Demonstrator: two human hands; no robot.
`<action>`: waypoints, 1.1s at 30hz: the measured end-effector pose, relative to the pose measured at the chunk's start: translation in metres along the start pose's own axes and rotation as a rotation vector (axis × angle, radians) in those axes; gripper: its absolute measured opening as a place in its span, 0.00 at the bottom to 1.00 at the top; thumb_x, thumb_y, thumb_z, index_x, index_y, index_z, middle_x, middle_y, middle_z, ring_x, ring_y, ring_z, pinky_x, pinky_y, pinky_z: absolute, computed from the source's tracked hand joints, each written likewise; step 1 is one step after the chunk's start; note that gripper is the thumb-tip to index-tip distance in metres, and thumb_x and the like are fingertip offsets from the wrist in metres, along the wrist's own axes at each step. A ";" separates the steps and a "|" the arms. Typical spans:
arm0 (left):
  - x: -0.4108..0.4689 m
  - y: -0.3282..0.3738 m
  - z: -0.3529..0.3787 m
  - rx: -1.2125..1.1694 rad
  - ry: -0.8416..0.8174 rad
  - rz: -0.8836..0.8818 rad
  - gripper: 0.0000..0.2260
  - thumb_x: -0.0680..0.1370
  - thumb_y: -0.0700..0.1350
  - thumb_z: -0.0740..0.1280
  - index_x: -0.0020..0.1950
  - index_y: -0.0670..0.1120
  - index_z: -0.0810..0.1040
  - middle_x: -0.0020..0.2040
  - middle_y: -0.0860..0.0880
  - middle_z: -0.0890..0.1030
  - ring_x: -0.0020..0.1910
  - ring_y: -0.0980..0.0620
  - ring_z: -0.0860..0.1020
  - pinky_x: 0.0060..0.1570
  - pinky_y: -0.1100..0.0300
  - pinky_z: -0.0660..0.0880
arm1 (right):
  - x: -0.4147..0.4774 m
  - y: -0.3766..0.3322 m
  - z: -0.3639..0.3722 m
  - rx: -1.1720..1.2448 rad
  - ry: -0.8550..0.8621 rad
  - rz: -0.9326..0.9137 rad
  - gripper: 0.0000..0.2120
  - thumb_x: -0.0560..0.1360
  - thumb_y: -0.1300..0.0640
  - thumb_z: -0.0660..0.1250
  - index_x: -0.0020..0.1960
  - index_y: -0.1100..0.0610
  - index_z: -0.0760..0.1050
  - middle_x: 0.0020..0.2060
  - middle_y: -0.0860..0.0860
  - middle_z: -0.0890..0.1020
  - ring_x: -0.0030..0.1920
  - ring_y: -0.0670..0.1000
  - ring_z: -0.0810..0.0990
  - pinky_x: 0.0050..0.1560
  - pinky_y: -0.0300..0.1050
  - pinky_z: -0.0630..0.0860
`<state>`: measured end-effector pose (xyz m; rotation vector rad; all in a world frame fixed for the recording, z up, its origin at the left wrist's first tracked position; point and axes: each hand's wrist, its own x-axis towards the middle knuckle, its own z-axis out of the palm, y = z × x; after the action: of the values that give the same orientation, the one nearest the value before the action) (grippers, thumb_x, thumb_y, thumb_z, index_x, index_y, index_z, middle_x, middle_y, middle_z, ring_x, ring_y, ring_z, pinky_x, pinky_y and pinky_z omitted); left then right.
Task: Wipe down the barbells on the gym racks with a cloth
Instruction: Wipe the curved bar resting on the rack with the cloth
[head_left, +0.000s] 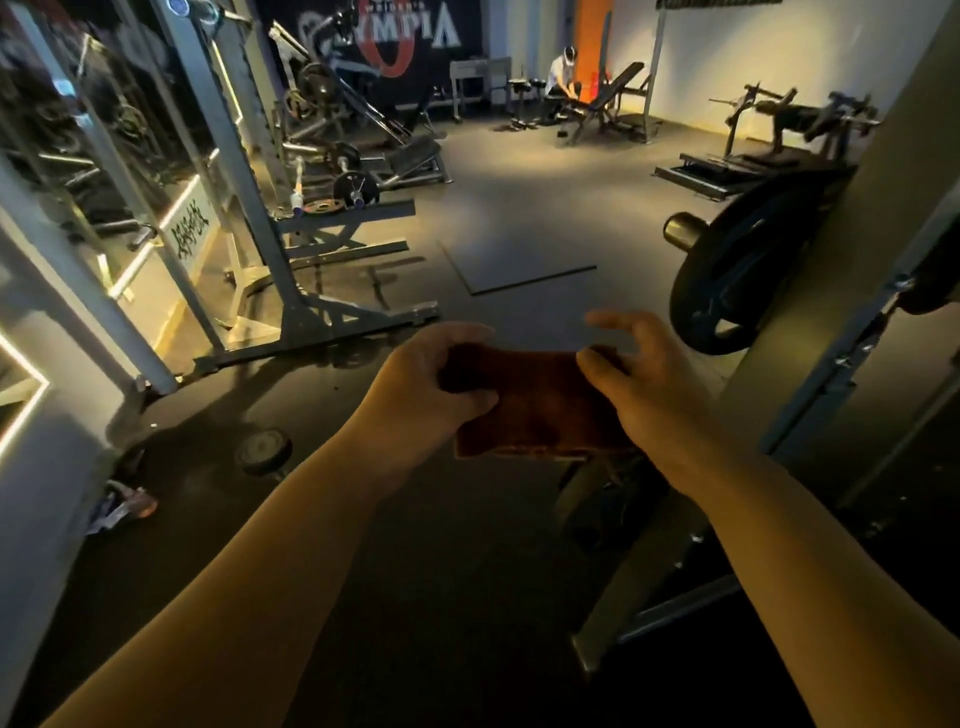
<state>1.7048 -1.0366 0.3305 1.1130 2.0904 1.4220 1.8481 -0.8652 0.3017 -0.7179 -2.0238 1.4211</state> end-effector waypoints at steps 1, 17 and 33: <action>0.008 -0.005 -0.009 0.049 -0.021 0.022 0.26 0.76 0.36 0.72 0.69 0.56 0.73 0.60 0.58 0.77 0.60 0.60 0.77 0.55 0.66 0.79 | 0.005 -0.005 0.007 -0.045 -0.047 -0.014 0.11 0.82 0.49 0.66 0.63 0.40 0.73 0.59 0.46 0.78 0.54 0.44 0.79 0.39 0.34 0.79; 0.231 -0.093 -0.163 0.217 -0.026 0.191 0.06 0.83 0.49 0.64 0.58 0.58 0.71 0.58 0.53 0.74 0.54 0.58 0.73 0.55 0.66 0.72 | 0.205 -0.050 0.154 -0.461 0.098 -0.115 0.07 0.78 0.42 0.69 0.50 0.43 0.75 0.47 0.45 0.78 0.49 0.39 0.80 0.42 0.29 0.76; 0.510 -0.131 -0.135 0.148 -0.104 -0.038 0.15 0.85 0.57 0.54 0.53 0.50 0.75 0.45 0.47 0.80 0.44 0.51 0.81 0.36 0.68 0.75 | 0.481 0.002 0.210 0.615 -0.228 0.320 0.22 0.83 0.40 0.57 0.67 0.53 0.77 0.55 0.54 0.86 0.57 0.53 0.86 0.59 0.52 0.80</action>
<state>1.2468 -0.7437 0.3306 1.1709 2.1589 1.1817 1.3630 -0.6649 0.3071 -0.6383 -1.5155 2.2546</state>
